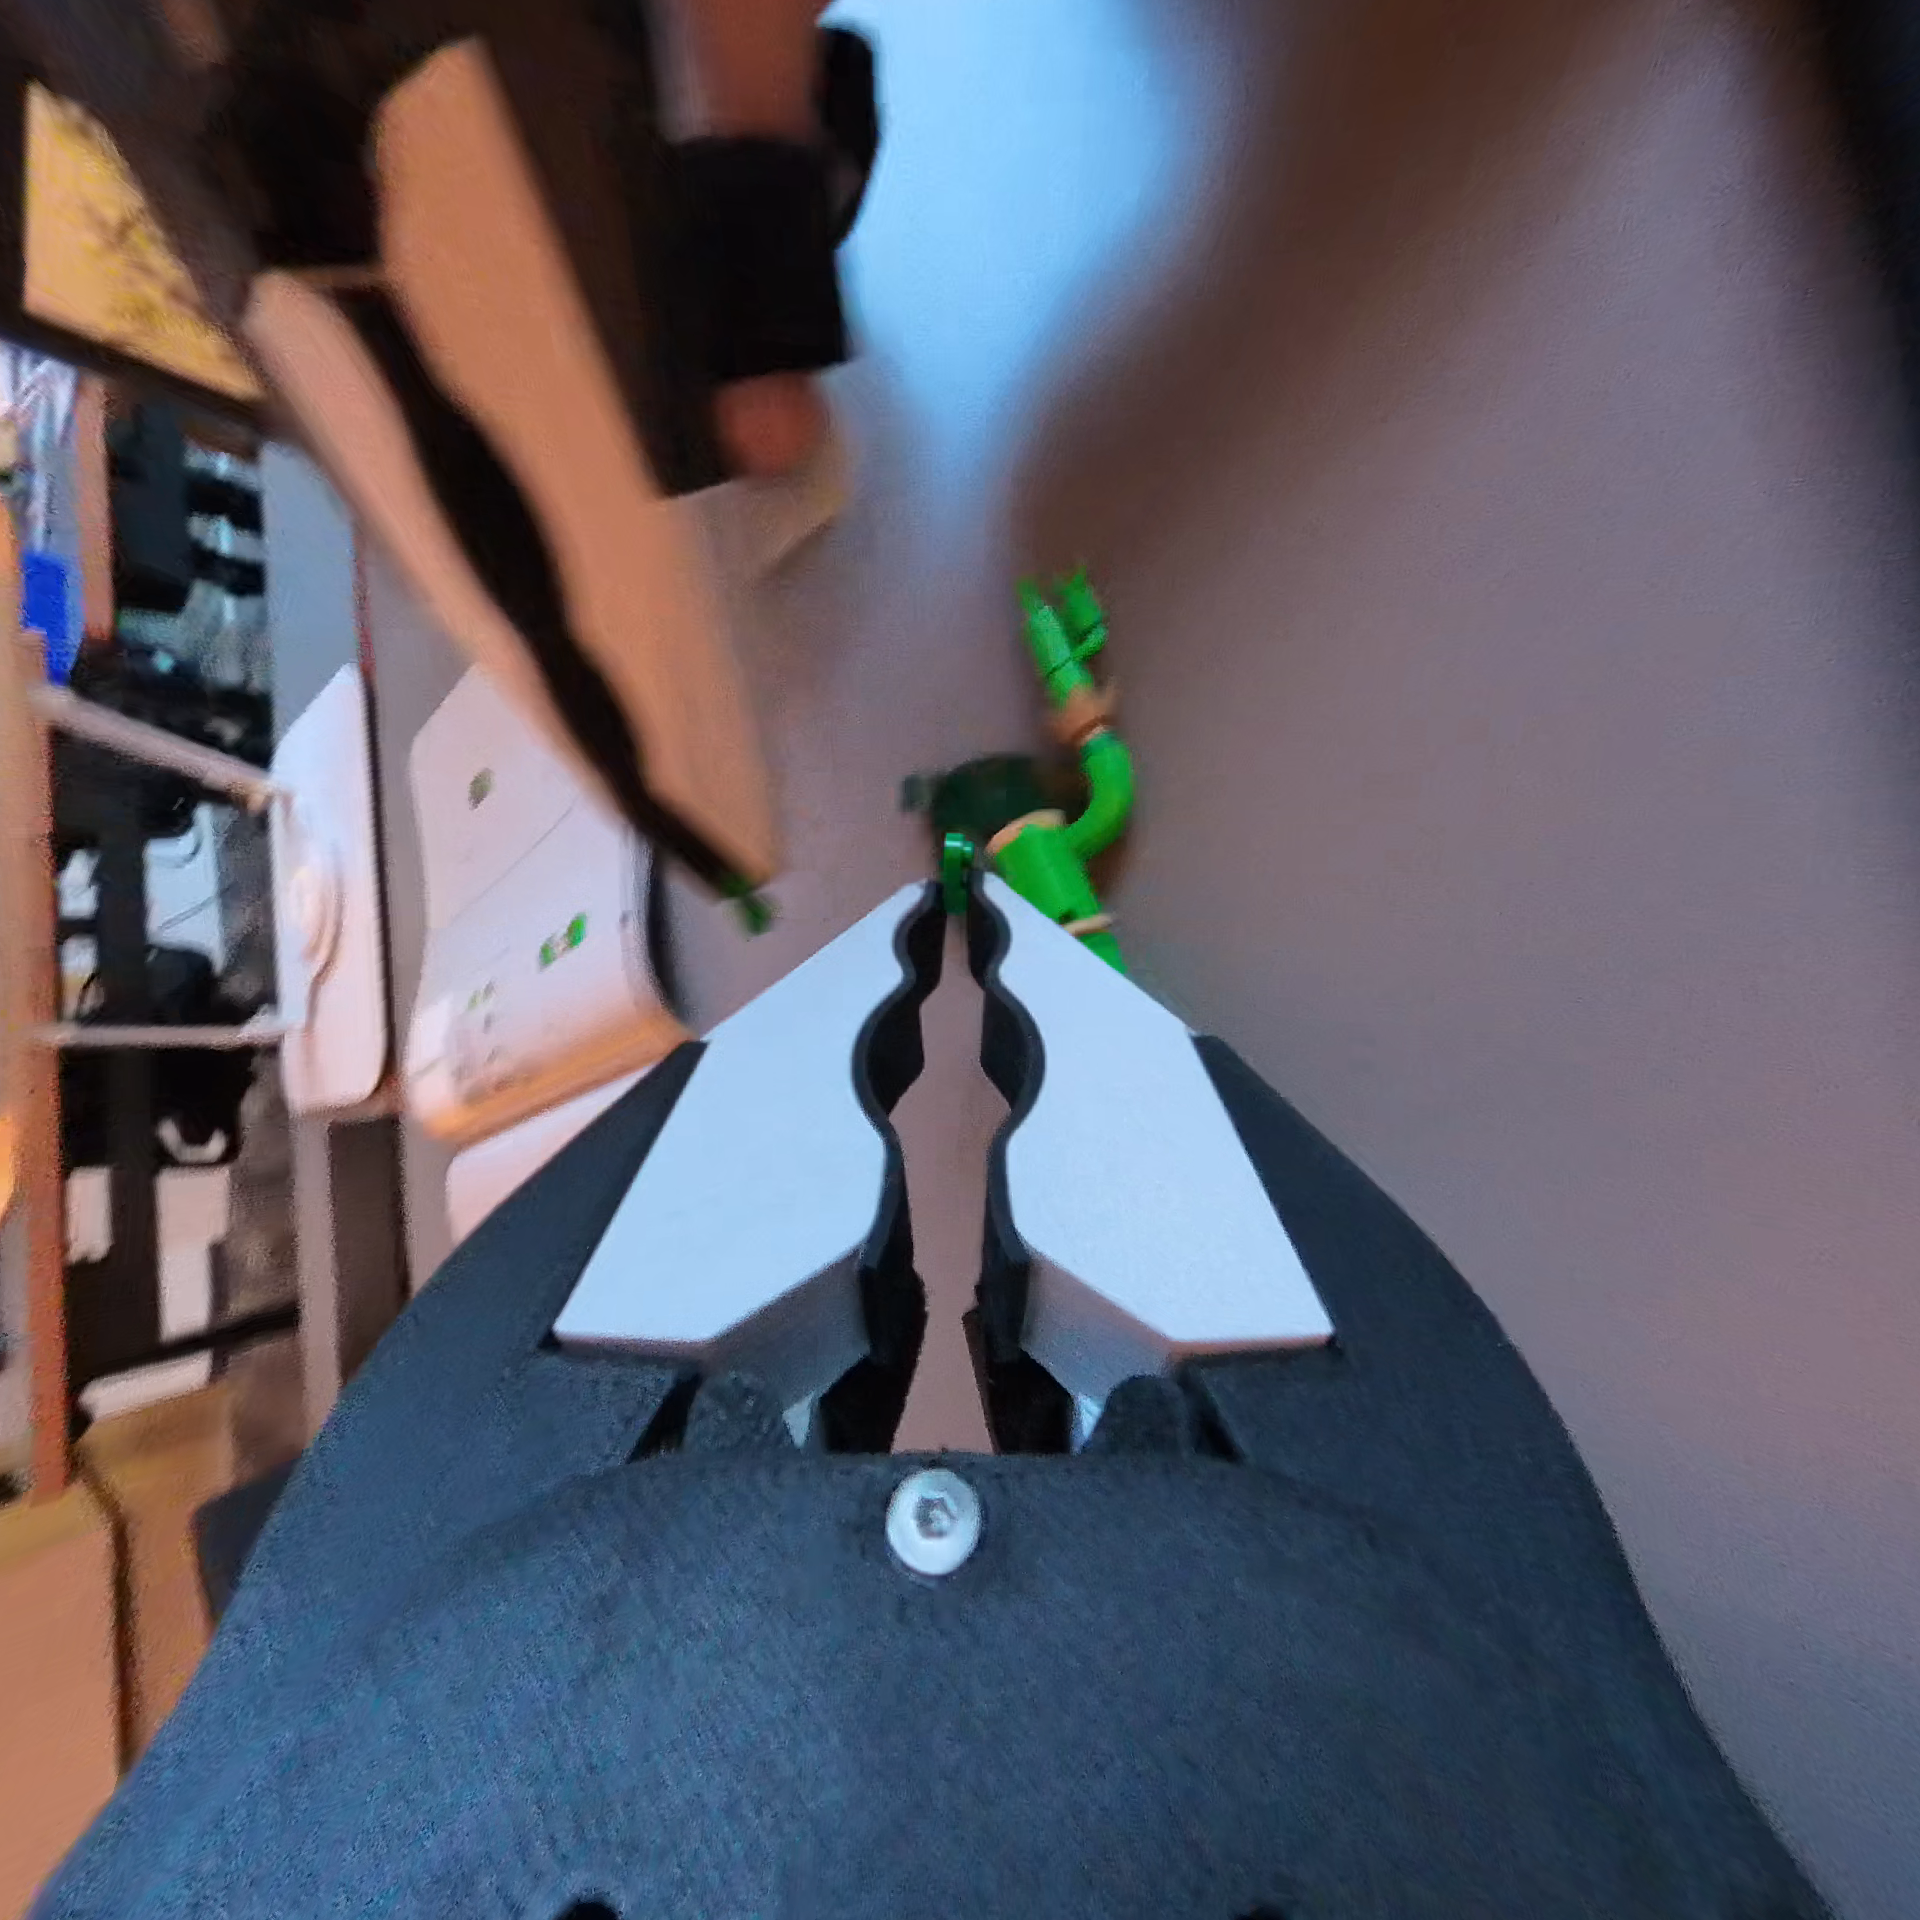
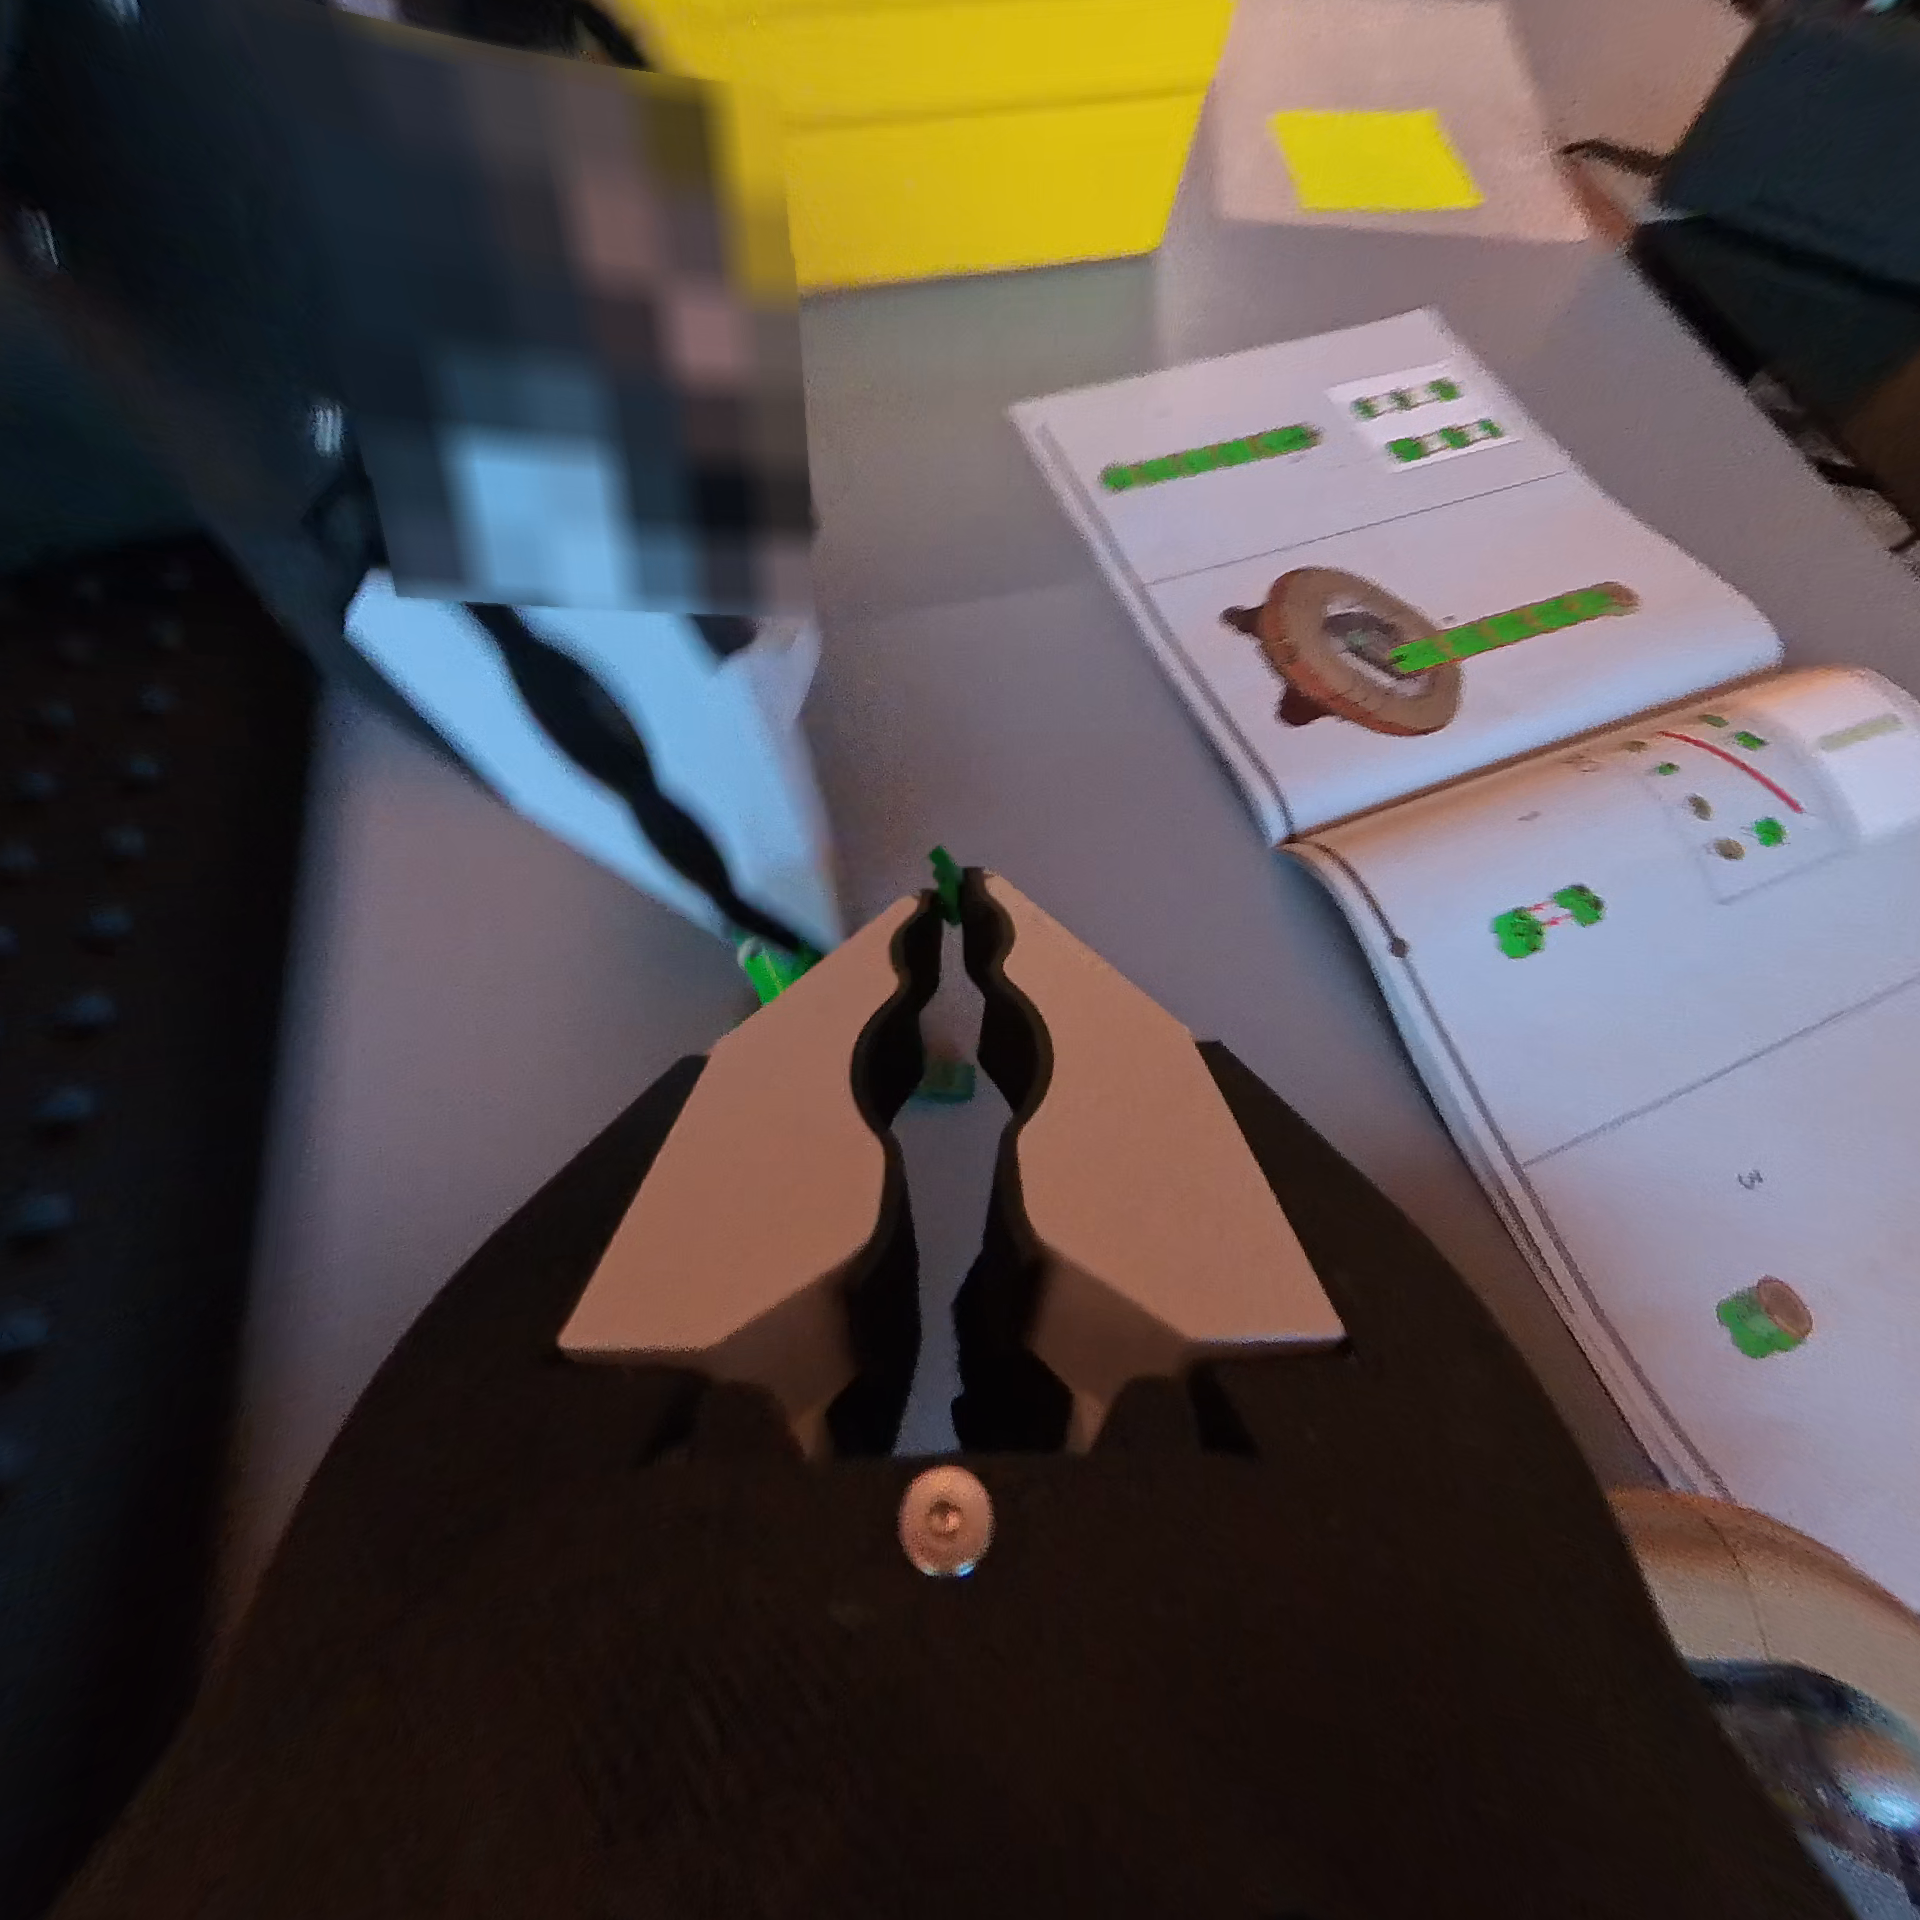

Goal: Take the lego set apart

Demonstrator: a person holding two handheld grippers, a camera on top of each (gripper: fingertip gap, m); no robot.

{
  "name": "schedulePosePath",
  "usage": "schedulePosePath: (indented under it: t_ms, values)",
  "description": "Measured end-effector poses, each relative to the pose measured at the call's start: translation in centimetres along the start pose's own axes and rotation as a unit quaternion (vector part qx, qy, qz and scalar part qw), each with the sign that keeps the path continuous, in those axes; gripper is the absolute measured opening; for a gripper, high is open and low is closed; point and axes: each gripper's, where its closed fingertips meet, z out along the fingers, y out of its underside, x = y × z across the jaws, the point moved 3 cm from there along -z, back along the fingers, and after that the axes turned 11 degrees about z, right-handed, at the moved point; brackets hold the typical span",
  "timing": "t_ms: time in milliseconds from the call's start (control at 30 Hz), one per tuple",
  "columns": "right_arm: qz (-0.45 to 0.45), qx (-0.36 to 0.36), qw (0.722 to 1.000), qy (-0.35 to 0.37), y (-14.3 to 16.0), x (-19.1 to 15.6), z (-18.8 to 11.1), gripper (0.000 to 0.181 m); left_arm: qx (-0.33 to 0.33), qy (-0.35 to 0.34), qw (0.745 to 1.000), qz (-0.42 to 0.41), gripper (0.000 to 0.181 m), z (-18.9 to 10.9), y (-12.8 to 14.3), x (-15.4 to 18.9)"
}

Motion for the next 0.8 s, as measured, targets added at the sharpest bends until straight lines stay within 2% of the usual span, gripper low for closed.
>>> schedulePosePath:
  t_ms: [33, 100, 133, 300, 600, 700, 733, 800]
  values:
    - [0.029, 0.020, 0.999, -0.009, -0.6, 0.4, -0.7, 0.002, 0.002, 0.004, 1.000, 0.011, 0.002, 0.4, -0.5, 0.4]
    - [0.062, 0.046, 0.996, -0.033, -1.1, 0.9, -1.8, 0.002, -0.059, -0.031, 0.997, 0.046, 0.003, 0.8, 0.4, -0.2]
    - [0.066, 0.050, 0.996, -0.040, -0.9, 1.1, -2.1, 0.002, -0.067, -0.045, 0.996, 0.047, 0.003, 0.7, 0.9, -0.4]
    - [0.048, 0.028, 0.998, -0.041, -0.1, 1.0, -1.6, 0.003, 0.015, -0.079, 0.994, -0.079, 0.003, -0.9, 0.8, -2.6]
    - [0.047, 0.018, 0.999, -0.005, 0.4, 2.1, -1.4, 0.004, 0.097, -0.187, 0.943, -0.256, 0.002, -4.3, 1.9, -7.0]
    - [0.049, 0.021, 0.999, -0.005, 0.3, 2.2, -1.4, 0.004, 0.174, -0.195, 0.909, -0.324, 0.003, -5.9, 1.5, -8.1]
    - [0.050, 0.020, 0.999, -0.007, 0.4, 2.1, -1.4, 0.004, 0.225, -0.178, 0.887, -0.363, 0.003, -6.6, 1.1, -8.4]
    - [0.049, 0.015, 0.999, -0.008, 0.5, 2.1, -1.2, 0.005, 0.334, -0.135, 0.821, -0.443, 0.002, -8.3, 0.6, -9.3]
